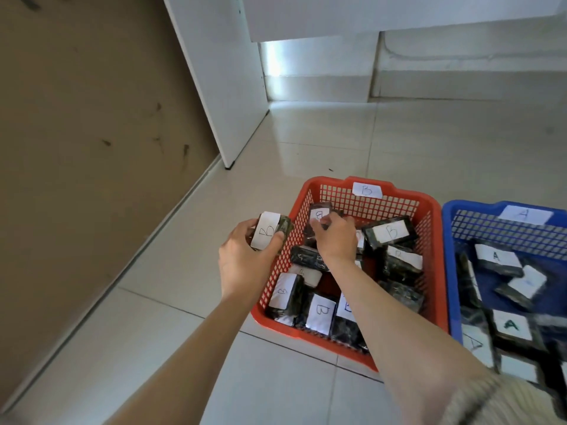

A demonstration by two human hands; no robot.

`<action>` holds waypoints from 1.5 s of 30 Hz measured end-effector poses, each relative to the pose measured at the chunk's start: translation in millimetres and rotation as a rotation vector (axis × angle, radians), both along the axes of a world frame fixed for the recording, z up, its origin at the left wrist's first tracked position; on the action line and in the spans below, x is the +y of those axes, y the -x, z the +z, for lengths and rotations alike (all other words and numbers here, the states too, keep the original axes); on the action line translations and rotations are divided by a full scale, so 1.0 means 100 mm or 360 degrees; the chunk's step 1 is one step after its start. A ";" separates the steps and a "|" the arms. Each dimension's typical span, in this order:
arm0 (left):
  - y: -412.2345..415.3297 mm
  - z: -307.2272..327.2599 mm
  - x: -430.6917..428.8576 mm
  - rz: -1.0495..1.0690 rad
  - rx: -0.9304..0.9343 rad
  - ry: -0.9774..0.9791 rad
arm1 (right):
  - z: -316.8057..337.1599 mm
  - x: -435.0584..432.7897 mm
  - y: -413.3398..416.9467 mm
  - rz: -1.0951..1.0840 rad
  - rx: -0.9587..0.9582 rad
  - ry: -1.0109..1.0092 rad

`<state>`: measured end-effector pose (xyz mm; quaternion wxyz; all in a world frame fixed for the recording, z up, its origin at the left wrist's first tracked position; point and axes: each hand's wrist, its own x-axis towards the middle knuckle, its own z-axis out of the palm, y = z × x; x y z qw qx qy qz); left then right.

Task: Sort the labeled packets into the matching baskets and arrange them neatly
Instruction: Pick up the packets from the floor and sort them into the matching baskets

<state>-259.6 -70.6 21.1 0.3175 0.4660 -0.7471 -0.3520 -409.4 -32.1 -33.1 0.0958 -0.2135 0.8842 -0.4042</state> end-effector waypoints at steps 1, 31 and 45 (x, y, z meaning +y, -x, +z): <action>0.00 -0.01 -0.01 0.0010 0.0002 0.0003 | -0.02 0.03 0.01 0.0065 -0.0003 0.0025; -0.06 -0.64 0.08 -0.0238 -0.0687 -0.0154 | 0.33 0.37 0.10 0.1349 -0.0151 -0.0472; -0.04 -0.59 0.13 -0.0228 -0.0724 -0.0112 | 0.31 0.66 -0.02 0.1312 0.0045 -0.0655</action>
